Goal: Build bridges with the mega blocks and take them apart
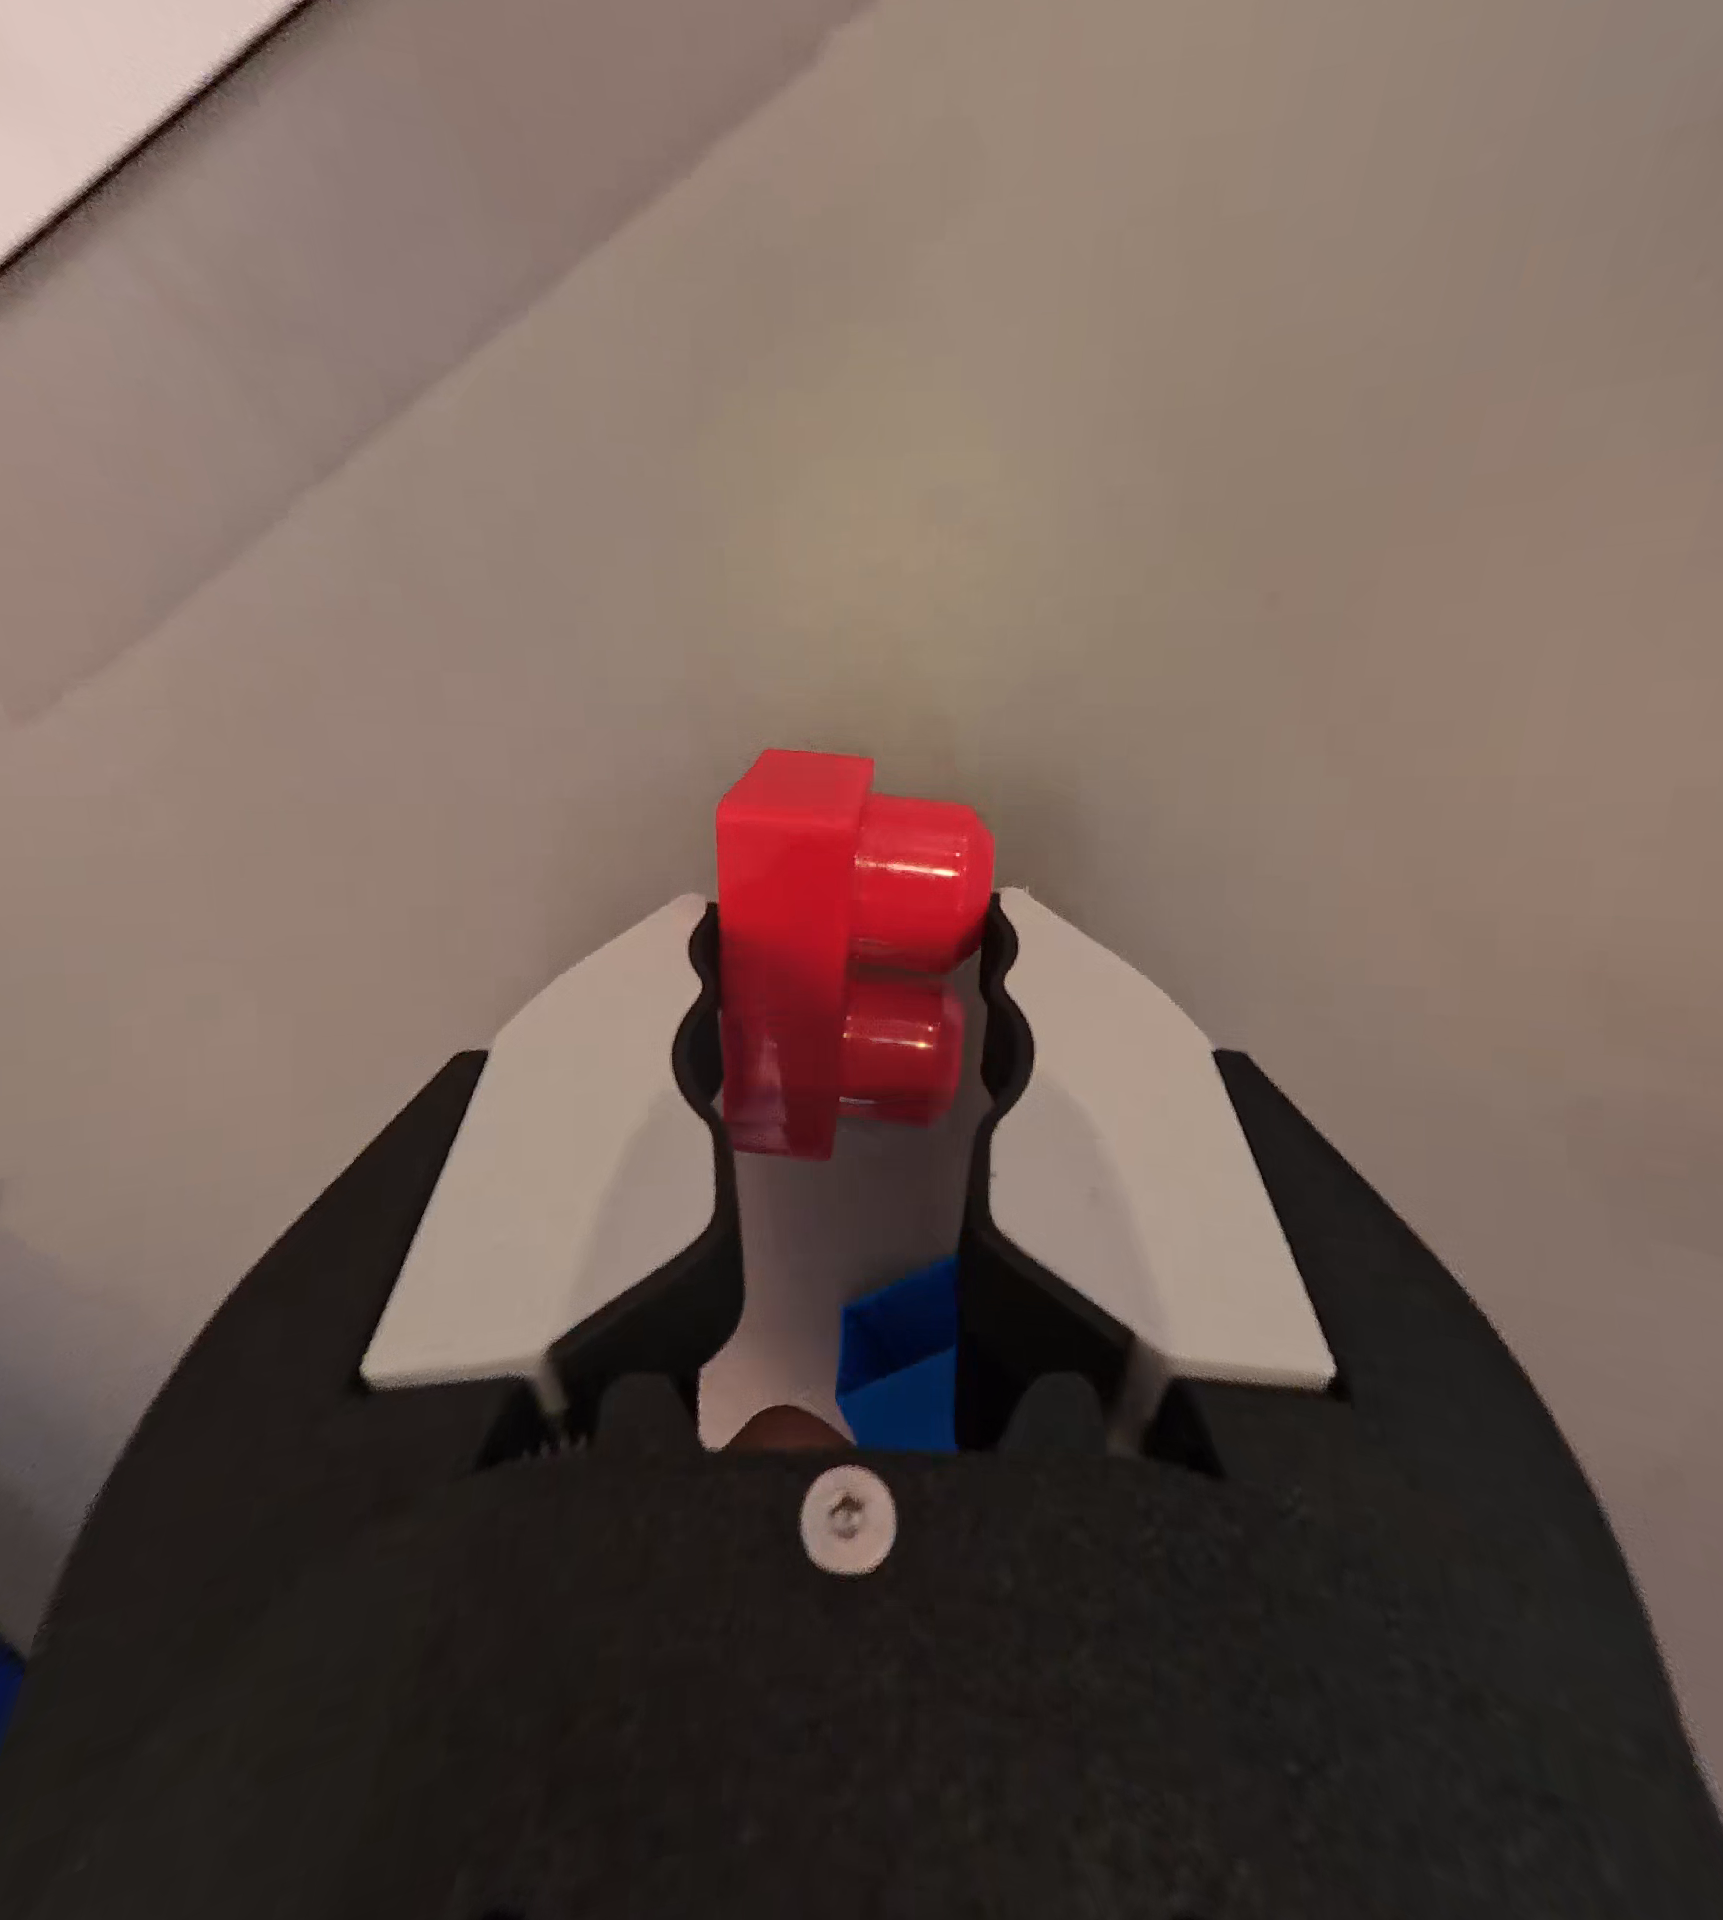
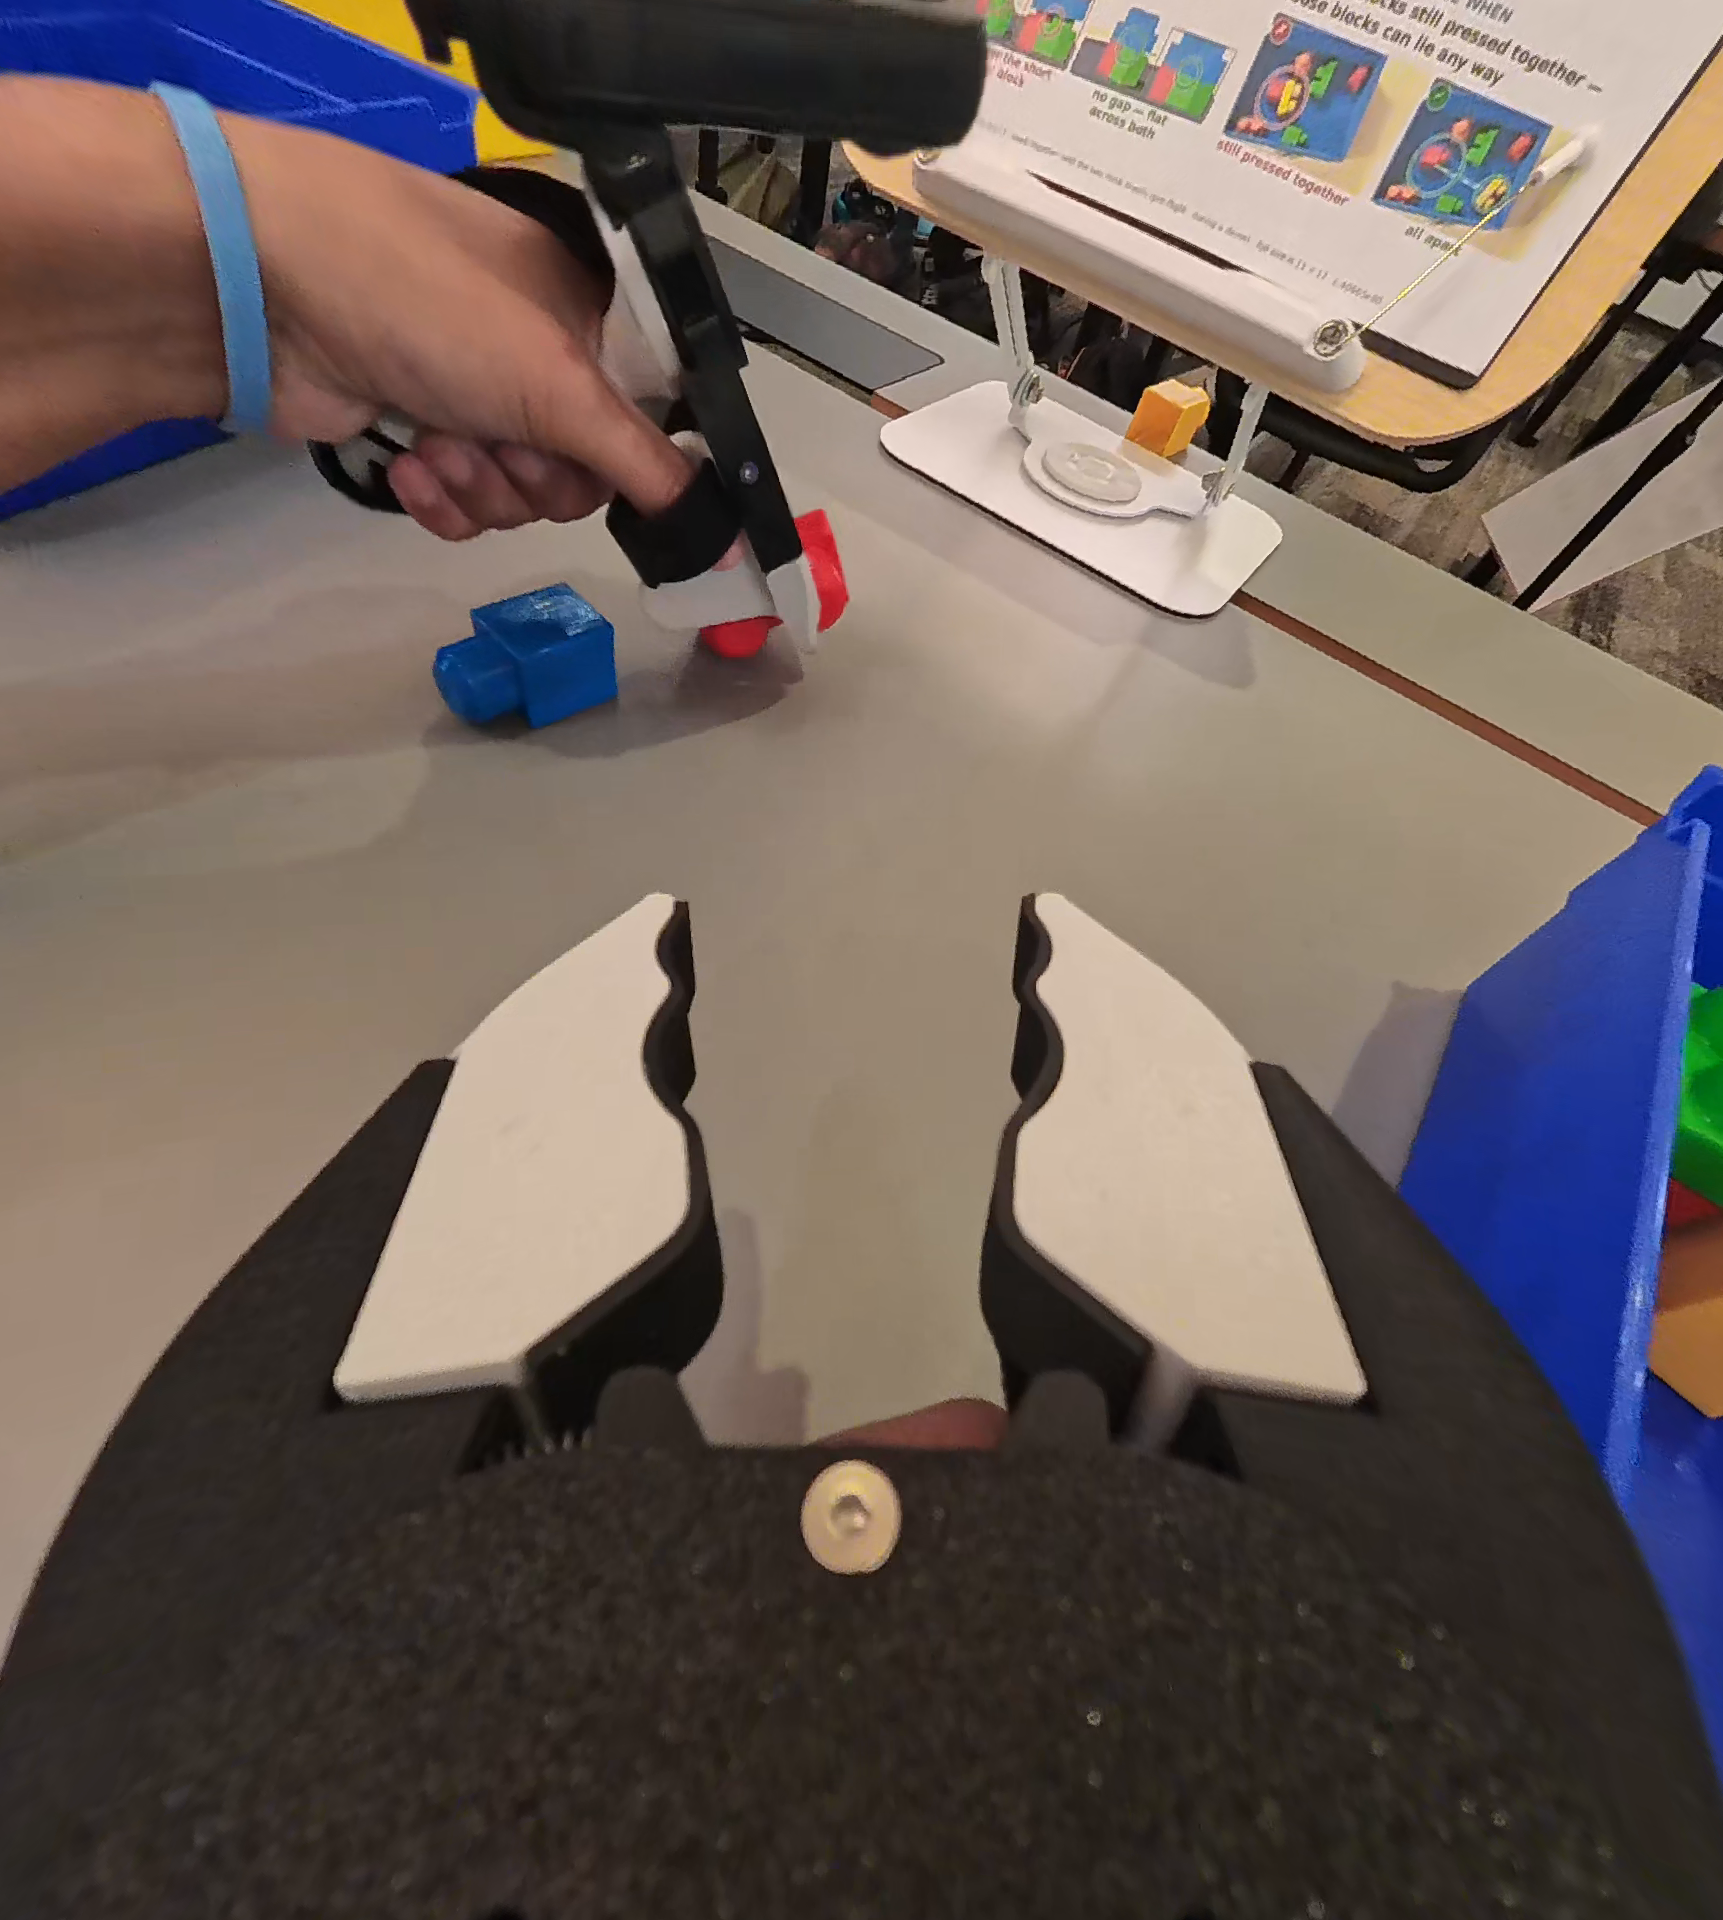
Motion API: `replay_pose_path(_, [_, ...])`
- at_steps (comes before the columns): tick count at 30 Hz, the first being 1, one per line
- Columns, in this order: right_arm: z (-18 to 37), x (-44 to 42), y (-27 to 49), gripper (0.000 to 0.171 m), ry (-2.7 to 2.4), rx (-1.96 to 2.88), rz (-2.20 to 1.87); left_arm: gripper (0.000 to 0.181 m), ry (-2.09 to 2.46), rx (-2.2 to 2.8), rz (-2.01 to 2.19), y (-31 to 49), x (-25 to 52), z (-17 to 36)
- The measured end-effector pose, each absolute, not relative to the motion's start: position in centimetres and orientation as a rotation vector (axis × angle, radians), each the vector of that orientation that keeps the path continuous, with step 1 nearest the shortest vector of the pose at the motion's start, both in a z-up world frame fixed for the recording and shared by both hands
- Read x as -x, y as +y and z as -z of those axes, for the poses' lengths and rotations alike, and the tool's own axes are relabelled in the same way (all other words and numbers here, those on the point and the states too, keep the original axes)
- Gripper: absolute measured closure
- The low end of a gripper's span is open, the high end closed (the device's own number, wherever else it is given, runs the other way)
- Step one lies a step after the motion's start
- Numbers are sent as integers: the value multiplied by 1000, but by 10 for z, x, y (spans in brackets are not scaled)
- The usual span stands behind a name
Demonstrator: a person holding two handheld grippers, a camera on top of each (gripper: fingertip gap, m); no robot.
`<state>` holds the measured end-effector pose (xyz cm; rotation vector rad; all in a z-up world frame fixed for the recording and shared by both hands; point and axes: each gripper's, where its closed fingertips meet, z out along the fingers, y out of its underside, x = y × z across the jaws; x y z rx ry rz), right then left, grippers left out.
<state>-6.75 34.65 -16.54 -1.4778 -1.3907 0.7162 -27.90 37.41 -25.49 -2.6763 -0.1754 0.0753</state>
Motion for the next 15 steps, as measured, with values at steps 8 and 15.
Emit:
replay_pose_path(8, [170, 69, 346, 112, -1404, 1486, -712, 134, -128, 2722, -100, 373, 278, 260])
replay_pose_path(15, [174, 68, 349, 112, -1406, 1498, -710, 132, -109, 2714, -98, 375, 277, 261])
